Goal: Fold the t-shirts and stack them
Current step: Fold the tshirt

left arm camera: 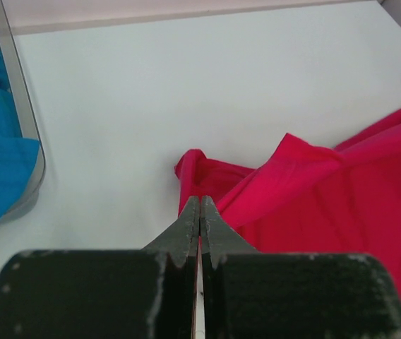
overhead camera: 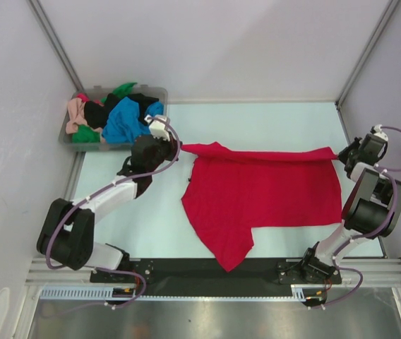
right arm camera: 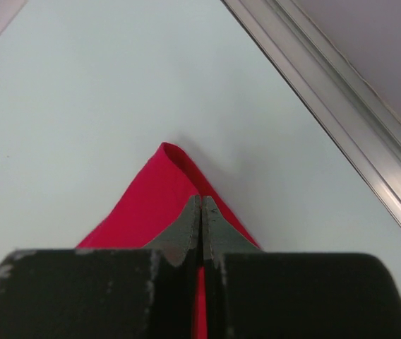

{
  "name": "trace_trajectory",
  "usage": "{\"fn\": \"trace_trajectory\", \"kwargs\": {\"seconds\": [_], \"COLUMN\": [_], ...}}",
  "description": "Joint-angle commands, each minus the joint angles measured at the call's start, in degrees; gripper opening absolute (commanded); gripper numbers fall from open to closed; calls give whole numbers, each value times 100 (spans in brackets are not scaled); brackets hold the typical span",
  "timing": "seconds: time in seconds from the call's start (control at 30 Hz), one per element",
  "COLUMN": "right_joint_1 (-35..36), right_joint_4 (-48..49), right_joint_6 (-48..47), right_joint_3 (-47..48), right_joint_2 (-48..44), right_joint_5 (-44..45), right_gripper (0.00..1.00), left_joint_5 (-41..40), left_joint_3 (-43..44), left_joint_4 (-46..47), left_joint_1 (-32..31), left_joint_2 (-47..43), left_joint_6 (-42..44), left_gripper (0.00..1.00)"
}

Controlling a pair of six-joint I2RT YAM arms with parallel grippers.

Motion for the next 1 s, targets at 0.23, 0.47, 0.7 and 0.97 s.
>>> {"fn": "trace_trajectory", "kwargs": {"seconds": [0.23, 0.47, 0.7, 0.97], "right_joint_1": [-280, -280, -280, -280], "right_joint_4": [179, -277, -638, -1033], "right_joint_6": [-93, -137, -286, -488], "right_joint_3": [-530, -460, -530, -591], "right_joint_2": [-503, -494, -635, -792], "right_joint_5": [93, 146, 427, 550], "right_gripper": [0, 0, 0, 0], "left_joint_5": [3, 4, -23, -110], "left_joint_3": [-706, -882, -1111, -1173], "left_joint_4": [-78, -193, -228, -438], "left_joint_1": [-114, -211, -272, -457], "left_joint_2": [-576, -628, -664, -620], "left_joint_6": [350, 561, 526, 649], "left_gripper": [0, 0, 0, 0]}}
